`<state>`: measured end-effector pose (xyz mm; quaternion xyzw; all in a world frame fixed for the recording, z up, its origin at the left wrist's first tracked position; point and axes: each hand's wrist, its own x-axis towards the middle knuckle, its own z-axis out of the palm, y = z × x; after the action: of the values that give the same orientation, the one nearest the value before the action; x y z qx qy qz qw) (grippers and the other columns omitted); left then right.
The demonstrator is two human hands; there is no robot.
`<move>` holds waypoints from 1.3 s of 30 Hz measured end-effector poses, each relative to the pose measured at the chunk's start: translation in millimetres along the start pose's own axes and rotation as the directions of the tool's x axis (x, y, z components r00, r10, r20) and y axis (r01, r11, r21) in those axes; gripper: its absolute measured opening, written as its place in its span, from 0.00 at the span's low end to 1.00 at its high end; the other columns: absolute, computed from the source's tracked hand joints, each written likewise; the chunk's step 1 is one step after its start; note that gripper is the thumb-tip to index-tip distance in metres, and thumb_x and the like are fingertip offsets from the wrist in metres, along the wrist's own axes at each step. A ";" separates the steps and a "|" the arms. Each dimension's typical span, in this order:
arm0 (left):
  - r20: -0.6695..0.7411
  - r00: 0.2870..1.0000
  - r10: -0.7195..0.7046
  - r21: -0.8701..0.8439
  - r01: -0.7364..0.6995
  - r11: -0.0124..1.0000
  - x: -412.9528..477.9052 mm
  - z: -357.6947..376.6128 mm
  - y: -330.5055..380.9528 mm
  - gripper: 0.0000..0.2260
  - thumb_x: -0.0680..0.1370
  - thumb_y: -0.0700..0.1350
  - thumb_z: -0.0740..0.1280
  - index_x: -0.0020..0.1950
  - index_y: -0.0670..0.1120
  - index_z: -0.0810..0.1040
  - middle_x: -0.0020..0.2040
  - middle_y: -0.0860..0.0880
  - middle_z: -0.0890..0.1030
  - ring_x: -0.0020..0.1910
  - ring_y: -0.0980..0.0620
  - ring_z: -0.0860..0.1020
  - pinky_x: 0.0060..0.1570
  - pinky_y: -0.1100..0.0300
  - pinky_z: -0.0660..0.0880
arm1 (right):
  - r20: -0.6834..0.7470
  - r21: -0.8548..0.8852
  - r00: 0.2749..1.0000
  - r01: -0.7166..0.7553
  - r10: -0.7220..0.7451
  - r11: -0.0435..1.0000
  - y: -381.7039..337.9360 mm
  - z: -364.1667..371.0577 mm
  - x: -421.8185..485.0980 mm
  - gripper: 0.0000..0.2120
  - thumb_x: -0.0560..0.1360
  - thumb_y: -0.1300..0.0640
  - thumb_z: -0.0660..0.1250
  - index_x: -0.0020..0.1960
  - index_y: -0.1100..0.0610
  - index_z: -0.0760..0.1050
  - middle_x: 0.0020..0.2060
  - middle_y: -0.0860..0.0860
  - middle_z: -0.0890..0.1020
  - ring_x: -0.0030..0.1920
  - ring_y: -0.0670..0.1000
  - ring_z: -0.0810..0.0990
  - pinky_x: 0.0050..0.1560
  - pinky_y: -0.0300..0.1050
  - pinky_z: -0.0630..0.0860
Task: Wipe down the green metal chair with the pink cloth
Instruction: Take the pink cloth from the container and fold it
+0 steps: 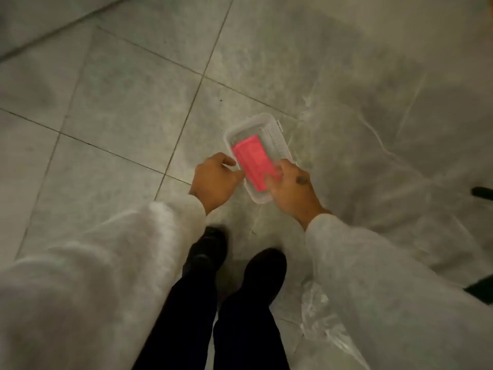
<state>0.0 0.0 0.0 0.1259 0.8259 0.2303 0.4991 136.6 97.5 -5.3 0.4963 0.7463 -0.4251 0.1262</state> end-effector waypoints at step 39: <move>0.189 0.974 -0.128 -0.031 0.136 0.990 23.3 -7.4 69.1 0.06 0.77 0.48 0.71 0.48 0.45 0.83 0.51 0.46 0.84 0.53 0.47 0.81 0.60 0.51 0.76 | -0.082 0.569 0.988 -0.064 0.134 0.820 6.2 -58.1 -0.3 0.08 0.76 0.63 0.65 0.47 0.50 0.76 0.42 0.48 0.84 0.43 0.48 0.82 0.46 0.46 0.78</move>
<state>-19.0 67.9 20.1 0.0807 0.7767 0.2019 0.5912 155.6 142.4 27.0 0.5737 0.5664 -0.5897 -0.0486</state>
